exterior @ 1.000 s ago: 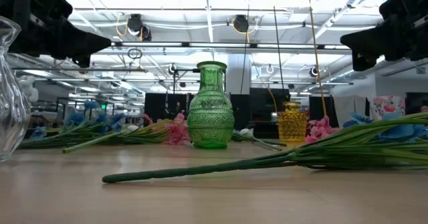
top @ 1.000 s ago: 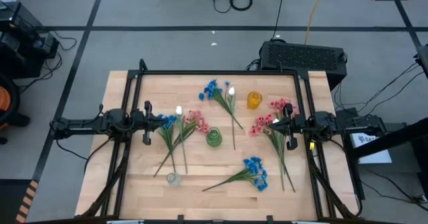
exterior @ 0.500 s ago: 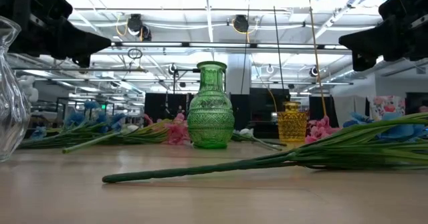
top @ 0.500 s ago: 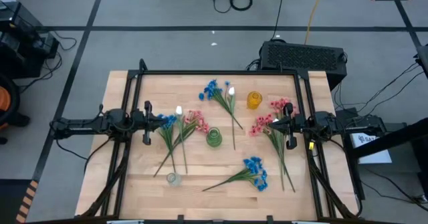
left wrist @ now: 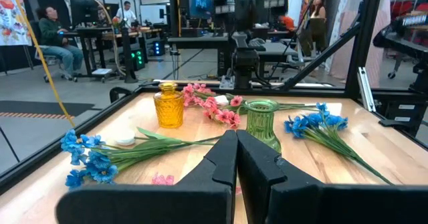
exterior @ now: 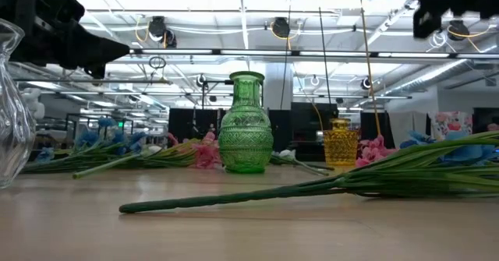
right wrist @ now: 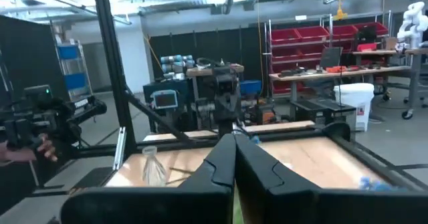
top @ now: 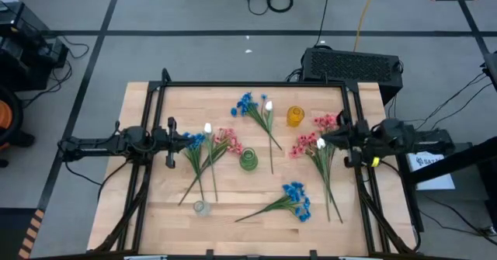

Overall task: Sort flowers into vase by color
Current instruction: Put the left white flower into the green vase

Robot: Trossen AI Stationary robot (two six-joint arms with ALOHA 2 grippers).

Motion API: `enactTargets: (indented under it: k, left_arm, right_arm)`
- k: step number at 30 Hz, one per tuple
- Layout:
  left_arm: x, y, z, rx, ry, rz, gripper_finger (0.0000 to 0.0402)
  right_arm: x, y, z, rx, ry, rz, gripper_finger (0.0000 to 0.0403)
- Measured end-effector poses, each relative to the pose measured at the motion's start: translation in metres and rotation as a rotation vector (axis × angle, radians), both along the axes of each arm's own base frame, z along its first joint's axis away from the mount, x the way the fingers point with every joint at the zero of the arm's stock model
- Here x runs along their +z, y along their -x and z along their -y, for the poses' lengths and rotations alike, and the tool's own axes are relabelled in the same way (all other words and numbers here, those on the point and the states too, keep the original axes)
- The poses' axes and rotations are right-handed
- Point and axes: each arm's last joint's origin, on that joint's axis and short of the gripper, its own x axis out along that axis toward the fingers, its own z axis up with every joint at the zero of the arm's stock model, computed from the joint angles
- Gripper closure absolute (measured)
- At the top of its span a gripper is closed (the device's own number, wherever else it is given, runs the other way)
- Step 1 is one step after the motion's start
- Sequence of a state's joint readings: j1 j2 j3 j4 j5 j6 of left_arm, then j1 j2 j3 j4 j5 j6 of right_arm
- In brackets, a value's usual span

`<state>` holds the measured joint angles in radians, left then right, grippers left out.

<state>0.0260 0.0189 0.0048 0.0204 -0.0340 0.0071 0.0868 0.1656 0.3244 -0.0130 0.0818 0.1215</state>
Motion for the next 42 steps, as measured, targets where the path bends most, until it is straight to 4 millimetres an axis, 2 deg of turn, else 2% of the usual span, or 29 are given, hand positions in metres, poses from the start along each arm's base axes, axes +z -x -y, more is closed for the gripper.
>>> enactTargets:
  k: [4,9,12,14,18,21,25,30,33,36,42]
  left_arm:
    - [0.0,0.0,0.0,0.0,0.0,0.002,0.0388]
    - [0.002,0.0,0.0,0.001,0.0,0.017,0.0388]
    - [0.002,0.0,0.0,0.002,0.0,0.018,0.0388]
    - [0.002,0.0,0.0,0.002,0.001,0.019,0.0388]
    - [0.002,0.0,0.0,0.001,0.001,0.02,0.0388]
    - [0.002,0.0,0.0,0.001,0.045,0.024,0.0388]
    - [0.003,0.0,-0.001,0.021,0.152,0.038,0.0388]
    - [0.007,0.001,-0.003,0.083,0.185,0.053,0.0388]
    - [0.026,0.005,-0.002,0.078,0.187,0.107,0.0388]
    - [0.052,0.012,-0.002,0.077,0.187,0.122,0.0388]
    - [0.131,0.019,-0.003,0.118,0.185,0.023,0.0388]
  right_arm:
    - [0.059,-0.002,0.0,-0.002,0.008,-0.032,0.0403]
    - [0.124,-0.018,-0.002,-0.001,0.002,-0.096,0.0403]
    - [0.144,-0.036,-0.003,0.0,-0.005,-0.111,0.0403]
    - [0.149,-0.05,-0.004,0.0,-0.003,-0.113,0.0403]
    - [0.133,-0.077,-0.007,-0.002,0.034,-0.216,0.0403]
    - [0.105,-0.096,-0.008,-0.002,0.016,-0.314,0.0403]
    - [0.063,-0.116,-0.01,-0.008,-0.055,-0.361,0.0403]
    - [0.018,-0.131,-0.011,-0.009,-0.126,-0.354,0.0403]
    - [-0.005,-0.134,-0.013,0.0,-0.16,-0.363,0.0403]
    - [-0.015,-0.136,-0.017,0.018,-0.183,-0.362,0.0403]
    - [-0.02,-0.137,-0.03,0.067,-0.209,-0.386,0.0403]
